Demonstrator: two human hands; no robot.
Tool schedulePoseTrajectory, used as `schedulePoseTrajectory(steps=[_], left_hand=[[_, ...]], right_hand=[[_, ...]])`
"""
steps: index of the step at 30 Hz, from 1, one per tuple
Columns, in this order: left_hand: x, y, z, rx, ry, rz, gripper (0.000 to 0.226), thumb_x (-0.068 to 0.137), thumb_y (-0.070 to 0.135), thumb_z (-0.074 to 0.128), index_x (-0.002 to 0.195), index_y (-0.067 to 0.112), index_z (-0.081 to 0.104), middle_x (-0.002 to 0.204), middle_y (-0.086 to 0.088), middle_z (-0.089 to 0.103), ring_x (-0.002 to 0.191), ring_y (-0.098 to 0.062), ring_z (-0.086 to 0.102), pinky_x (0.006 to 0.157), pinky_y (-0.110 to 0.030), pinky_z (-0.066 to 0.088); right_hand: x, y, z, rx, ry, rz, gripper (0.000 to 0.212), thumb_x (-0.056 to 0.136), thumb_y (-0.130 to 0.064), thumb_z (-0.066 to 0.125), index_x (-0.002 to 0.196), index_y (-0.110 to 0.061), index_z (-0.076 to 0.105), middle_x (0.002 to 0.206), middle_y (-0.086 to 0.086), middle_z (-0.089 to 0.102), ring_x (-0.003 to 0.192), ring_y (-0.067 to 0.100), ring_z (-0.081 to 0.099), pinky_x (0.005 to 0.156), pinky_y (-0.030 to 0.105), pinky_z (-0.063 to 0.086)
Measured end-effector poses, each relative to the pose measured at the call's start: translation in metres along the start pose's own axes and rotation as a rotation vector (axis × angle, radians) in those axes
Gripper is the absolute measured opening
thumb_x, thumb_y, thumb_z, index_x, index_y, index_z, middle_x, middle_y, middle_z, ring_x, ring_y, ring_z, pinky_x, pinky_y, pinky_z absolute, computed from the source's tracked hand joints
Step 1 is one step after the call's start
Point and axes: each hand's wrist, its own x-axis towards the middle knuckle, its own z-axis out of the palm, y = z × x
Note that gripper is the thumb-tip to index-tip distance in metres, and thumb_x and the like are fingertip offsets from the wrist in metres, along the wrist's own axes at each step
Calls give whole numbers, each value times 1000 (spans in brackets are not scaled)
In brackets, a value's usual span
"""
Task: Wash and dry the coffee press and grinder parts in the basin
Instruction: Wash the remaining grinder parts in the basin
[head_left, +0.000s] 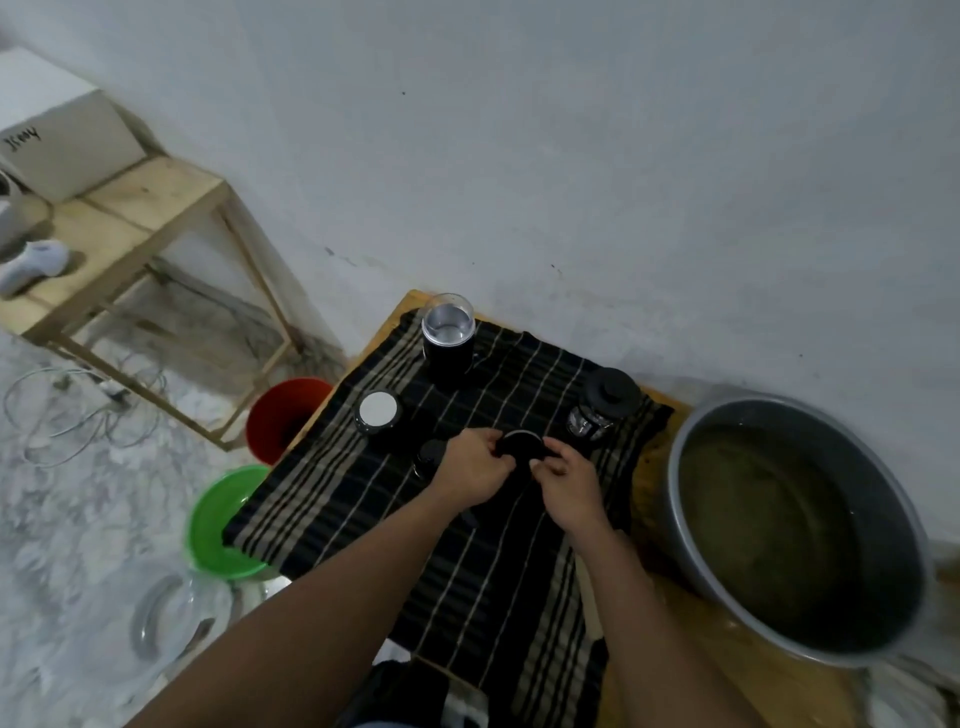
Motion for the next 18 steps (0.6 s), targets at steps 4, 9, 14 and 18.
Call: schedulePoseTrajectory(steps=[4,9,14,18], left_hand=[[14,0,1,70,-44,23,21,91,17,65,111,9,69,91,-4,69,86,-19,66,60,-19,43],[22,-2,0,84,-79,-1,41,91,18,65,130,5,63,118,-13,70,105,-26,67,77,-23,50],[29,-7,5,105,-175,-34,15,86,22,65,93,9,70,89,-8,73,84,-25,71,74,-39,61],[30,-8,5,151,-254,-60,15,85,22,64,77,10,61,80,-11,70,76,-29,69,62,-36,55]], right_hand=[[11,3,7,12,53,16,40,100,-11,59,140,-15,57,110,1,60,102,17,59,87,27,48],[16,11,11,24,119,51,33,100,-5,57,131,-13,64,122,4,65,95,16,63,82,32,53],[22,19,19,-25,120,99,34,100,-4,53,131,-15,65,114,0,68,72,12,58,57,17,46],[25,17,25,-85,87,141,35,101,-6,52,133,-14,64,120,-1,66,76,6,58,64,16,46]])
